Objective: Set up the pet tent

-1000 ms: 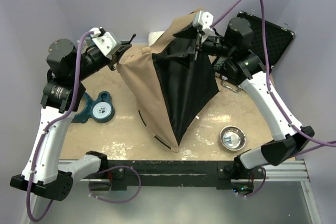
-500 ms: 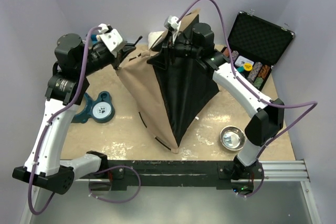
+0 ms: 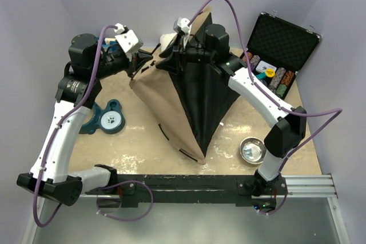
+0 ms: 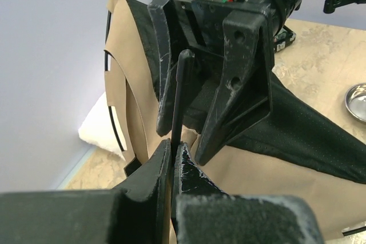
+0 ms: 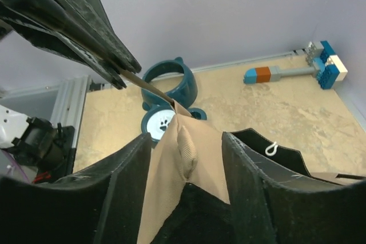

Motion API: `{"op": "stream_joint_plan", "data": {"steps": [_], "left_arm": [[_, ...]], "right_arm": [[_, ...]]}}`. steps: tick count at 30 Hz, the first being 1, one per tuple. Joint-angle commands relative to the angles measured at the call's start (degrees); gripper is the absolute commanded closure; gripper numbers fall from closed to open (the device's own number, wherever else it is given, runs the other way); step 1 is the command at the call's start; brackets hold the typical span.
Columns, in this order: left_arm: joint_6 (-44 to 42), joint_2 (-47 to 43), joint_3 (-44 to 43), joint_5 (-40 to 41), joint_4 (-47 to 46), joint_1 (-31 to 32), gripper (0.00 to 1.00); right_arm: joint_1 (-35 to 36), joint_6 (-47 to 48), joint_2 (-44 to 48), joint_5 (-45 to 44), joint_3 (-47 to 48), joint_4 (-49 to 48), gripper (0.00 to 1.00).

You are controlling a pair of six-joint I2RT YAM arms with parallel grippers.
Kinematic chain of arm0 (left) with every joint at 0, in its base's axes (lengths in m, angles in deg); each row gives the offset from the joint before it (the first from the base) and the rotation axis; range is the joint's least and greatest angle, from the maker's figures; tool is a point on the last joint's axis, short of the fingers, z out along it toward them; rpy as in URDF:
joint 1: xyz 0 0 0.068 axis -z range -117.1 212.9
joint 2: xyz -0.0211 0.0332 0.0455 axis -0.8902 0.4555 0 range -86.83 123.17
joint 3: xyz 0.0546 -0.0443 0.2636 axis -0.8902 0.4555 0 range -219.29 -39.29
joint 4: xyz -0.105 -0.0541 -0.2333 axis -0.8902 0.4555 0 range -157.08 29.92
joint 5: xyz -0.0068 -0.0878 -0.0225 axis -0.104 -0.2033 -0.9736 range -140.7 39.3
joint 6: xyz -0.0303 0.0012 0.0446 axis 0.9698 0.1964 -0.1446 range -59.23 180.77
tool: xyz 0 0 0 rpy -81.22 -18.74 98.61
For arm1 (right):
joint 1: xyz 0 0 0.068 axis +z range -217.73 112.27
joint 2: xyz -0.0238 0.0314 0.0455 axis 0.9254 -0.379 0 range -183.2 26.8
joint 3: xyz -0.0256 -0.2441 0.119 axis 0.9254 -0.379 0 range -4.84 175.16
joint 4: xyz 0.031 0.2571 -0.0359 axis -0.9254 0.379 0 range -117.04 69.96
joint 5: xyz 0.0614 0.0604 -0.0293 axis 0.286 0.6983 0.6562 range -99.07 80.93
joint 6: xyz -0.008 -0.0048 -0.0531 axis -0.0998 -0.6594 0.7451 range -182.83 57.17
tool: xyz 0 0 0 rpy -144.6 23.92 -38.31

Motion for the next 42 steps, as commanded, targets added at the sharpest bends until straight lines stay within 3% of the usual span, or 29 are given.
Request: {"op": "stream_joint_plan", "data": {"steps": [1, 5, 7, 10, 11, 21, 33, 36, 42], "left_arm": [[2.85, 1.85, 1.15, -1.39, 5.14, 0.6, 1.0], [2.23, 2.29, 0.97, -1.48, 6.46, 0.6, 1.0], [1.79, 2.46, 1.15, -1.48, 7.16, 0.6, 1.0], [1.53, 2.29, 1.32, -2.44, 7.35, 0.42, 1.0], [1.61, 1.94, 1.41, -3.23, 7.08, 0.51, 1.0], [7.06, -6.76, 5.36, -4.56, -7.59, 0.51, 1.0], [7.85, -5.8, 4.49, -4.83, -5.05, 0.51, 1.0], [4.71, -2.82, 3.78, -2.89, 1.78, 0.51, 1.0], [-0.49, -2.11, 12.82, 0.45, 6.46, -0.71, 1.0]], "right_arm": [[0.9, 2.83, -1.39, -0.29, 1.95, 2.6, 0.42], [1.25, 5.73, -2.71, 0.23, 2.48, 4.28, 0.5], [1.25, 6.43, -2.72, 1.19, 2.12, 4.89, 0.64], [1.34, 6.96, -2.45, 1.99, 1.77, 4.98, 0.99], [1.34, 7.05, -2.36, 2.08, 1.68, 4.81, 1.0], [1.25, 7.57, -1.4, 3.4, 1.86, 5.42, 1.0], [1.16, 8.01, 0.44, 5.5, 2.12, 5.51, 1.0], [0.9, 9.15, 2.64, 6.21, 2.04, 4.46, 1.0], [0.46, 11.44, 6.95, 6.3, -0.86, 3.49, 1.0]]}}
